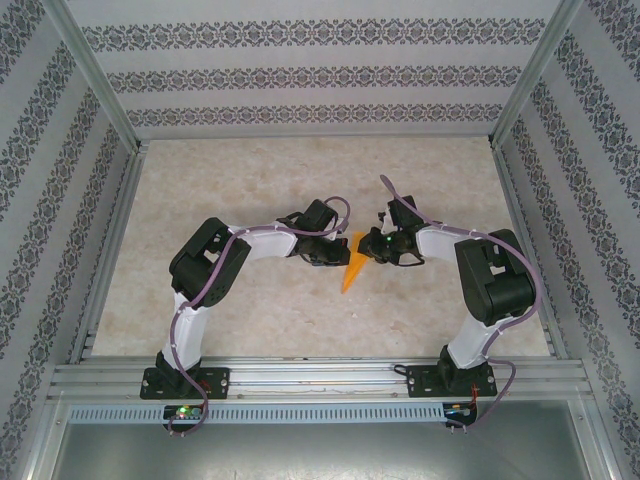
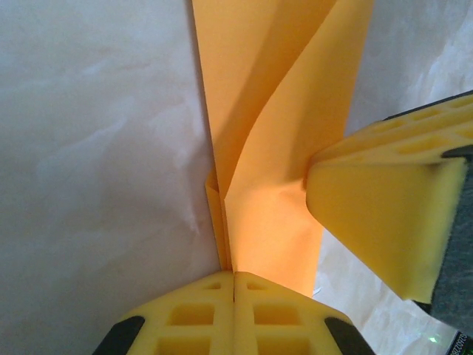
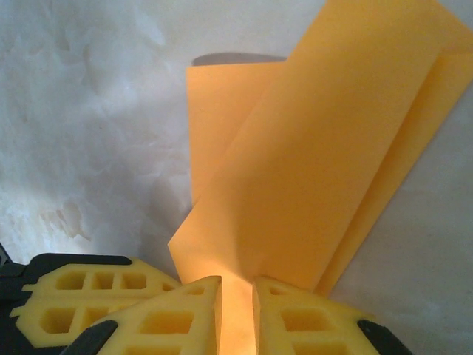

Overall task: Fold a paper plane with a square sheet of paper (fold left side to right side)
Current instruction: Fold the wing for the fifth time at the center of the table.

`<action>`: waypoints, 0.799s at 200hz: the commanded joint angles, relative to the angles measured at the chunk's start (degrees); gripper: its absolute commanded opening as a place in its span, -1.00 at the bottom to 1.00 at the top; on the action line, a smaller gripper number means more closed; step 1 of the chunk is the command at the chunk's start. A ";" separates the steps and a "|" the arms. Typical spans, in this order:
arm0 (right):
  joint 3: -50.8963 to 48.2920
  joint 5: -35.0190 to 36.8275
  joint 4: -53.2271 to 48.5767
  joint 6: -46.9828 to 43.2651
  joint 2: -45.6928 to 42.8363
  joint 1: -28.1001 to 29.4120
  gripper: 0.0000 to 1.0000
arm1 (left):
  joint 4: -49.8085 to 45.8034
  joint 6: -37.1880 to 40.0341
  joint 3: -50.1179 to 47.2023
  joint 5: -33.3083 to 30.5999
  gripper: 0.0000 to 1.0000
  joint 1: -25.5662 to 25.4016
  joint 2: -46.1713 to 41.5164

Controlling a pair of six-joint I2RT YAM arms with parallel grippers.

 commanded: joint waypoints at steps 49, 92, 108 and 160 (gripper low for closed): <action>-2.57 2.05 -0.97 0.19 0.21 0.19 -0.64 | -1.12 0.68 0.34 -0.52 -0.94 -1.95 4.21; -5.55 2.28 0.07 0.47 -0.38 -0.67 -0.68 | -0.52 0.34 0.30 -0.13 -0.83 -2.06 3.52; -6.87 2.04 0.95 0.29 -0.33 -1.13 -0.73 | -0.91 0.51 0.21 -0.63 -0.77 -1.87 1.71; -8.96 0.92 2.35 -0.40 0.29 -2.23 -0.91 | -3.73 1.36 -0.50 -1.12 -0.55 1.11 -8.20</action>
